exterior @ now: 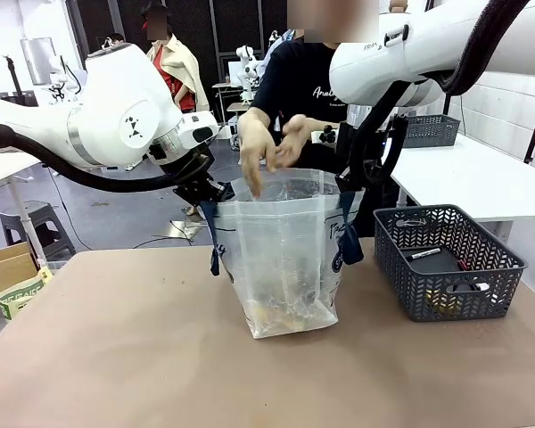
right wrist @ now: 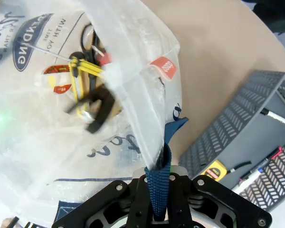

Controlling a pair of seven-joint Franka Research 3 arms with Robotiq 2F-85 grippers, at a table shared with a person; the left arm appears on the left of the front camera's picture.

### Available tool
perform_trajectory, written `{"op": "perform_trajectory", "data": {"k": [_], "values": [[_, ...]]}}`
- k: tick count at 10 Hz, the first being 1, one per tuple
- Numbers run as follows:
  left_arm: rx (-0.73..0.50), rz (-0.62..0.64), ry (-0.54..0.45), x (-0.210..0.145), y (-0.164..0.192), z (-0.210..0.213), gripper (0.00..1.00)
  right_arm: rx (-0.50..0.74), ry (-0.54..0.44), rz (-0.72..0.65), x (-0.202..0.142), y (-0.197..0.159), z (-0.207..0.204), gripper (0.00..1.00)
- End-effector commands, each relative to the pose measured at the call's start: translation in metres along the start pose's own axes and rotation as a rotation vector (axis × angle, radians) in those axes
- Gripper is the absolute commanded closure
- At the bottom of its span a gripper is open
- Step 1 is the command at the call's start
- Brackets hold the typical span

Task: Transfer purchased items from the store into the shopping bag.
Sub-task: Move the Reusable shopping bag to the right side of the table.

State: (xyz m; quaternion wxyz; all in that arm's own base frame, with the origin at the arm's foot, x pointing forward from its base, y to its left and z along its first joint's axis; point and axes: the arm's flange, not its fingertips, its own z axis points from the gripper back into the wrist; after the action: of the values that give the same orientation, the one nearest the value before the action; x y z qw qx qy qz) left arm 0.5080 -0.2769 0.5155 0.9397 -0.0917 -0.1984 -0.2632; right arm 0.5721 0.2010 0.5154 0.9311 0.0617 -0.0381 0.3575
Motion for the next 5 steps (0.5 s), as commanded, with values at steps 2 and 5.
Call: {"op": "perform_trajectory", "data": {"k": [2, 5], "values": [[0.008, 0.005, -0.001, -0.0002, 0.0014, 0.0003, 1.00, -0.001, 0.000, -0.004, -0.0006, -0.0005, -0.0003, 1.00], [0.008, 0.005, -0.001, -0.0002, 0.0014, 0.0003, 1.00, -0.001, 0.000, -0.004, -0.0006, -0.0005, -0.0003, 1.00]]}}
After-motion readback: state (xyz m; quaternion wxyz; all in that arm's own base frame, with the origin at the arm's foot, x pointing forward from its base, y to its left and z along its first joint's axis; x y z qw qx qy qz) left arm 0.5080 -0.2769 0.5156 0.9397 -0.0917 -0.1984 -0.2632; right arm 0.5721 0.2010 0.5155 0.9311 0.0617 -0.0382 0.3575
